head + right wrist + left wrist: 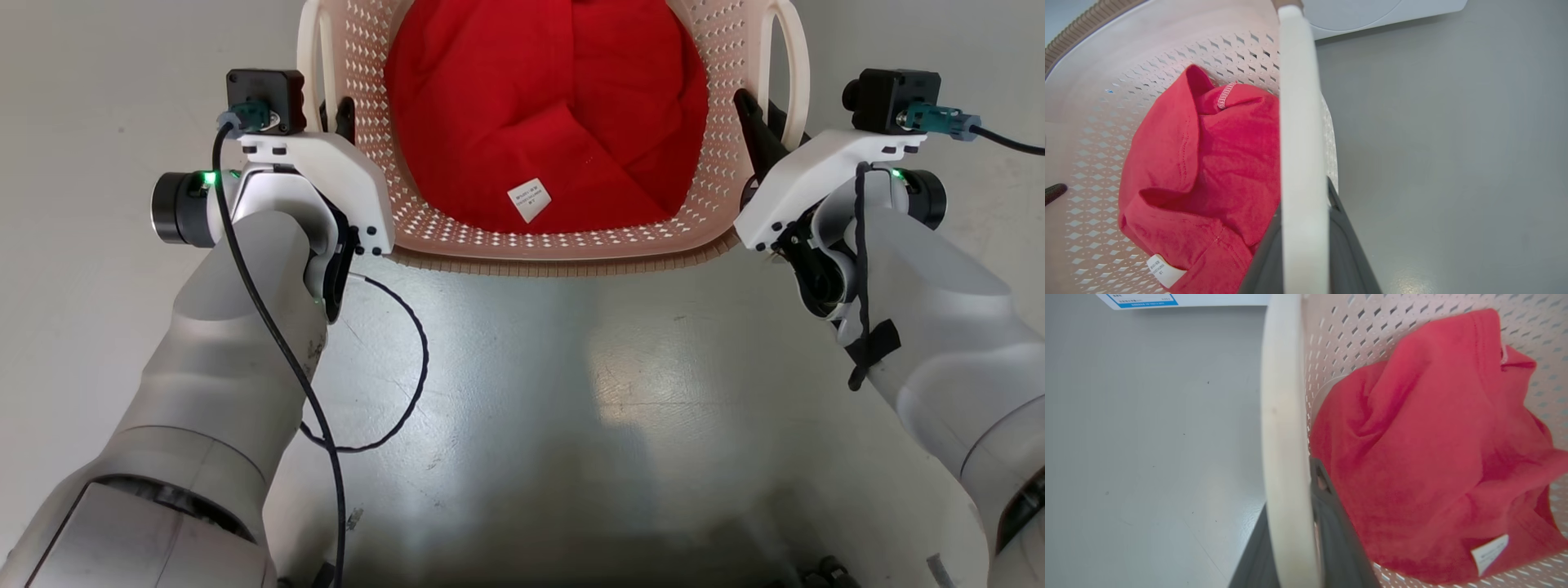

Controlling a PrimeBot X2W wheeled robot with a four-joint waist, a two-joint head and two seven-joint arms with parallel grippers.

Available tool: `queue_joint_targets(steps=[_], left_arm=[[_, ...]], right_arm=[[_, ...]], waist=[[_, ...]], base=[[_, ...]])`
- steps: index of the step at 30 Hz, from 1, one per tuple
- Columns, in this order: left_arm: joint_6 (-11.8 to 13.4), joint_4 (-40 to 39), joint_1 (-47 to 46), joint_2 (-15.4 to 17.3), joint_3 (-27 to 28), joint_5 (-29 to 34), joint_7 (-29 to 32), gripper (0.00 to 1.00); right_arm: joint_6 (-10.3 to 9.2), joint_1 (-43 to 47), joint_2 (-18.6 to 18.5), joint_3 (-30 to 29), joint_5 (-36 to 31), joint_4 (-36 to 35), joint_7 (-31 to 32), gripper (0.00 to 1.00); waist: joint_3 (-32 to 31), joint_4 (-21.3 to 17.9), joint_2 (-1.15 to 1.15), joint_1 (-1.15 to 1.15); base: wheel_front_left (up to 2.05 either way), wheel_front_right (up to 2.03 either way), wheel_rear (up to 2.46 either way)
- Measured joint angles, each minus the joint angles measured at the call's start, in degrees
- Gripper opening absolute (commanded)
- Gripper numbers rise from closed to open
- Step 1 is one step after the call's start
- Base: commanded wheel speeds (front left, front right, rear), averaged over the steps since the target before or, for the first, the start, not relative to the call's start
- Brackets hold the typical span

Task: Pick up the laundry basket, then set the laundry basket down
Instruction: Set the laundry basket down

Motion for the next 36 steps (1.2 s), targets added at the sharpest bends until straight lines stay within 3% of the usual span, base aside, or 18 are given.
queue_joint_targets(steps=[24,36], left_arm=[[1.98,0.65,-1.6,-0.04,-0.29,-0.44,-1.97,0.0],[2.14,-0.08,-1.62,-0.03,-0.05,-0.44,-2.22,0.0]], right_arm=[[-0.01,-2.02,0.19,1.87,1.51,0.02,-1.01,0.0],[-0.01,-2.09,0.21,-1.11,-1.09,-0.05,-1.01,0.0]], waist=[[2.19,1.11,0.0,0.0],[2.73,1.46,0.0,0.0]], base=[[0.0,0.0,0.0],[0.0,0.0,0.0]])
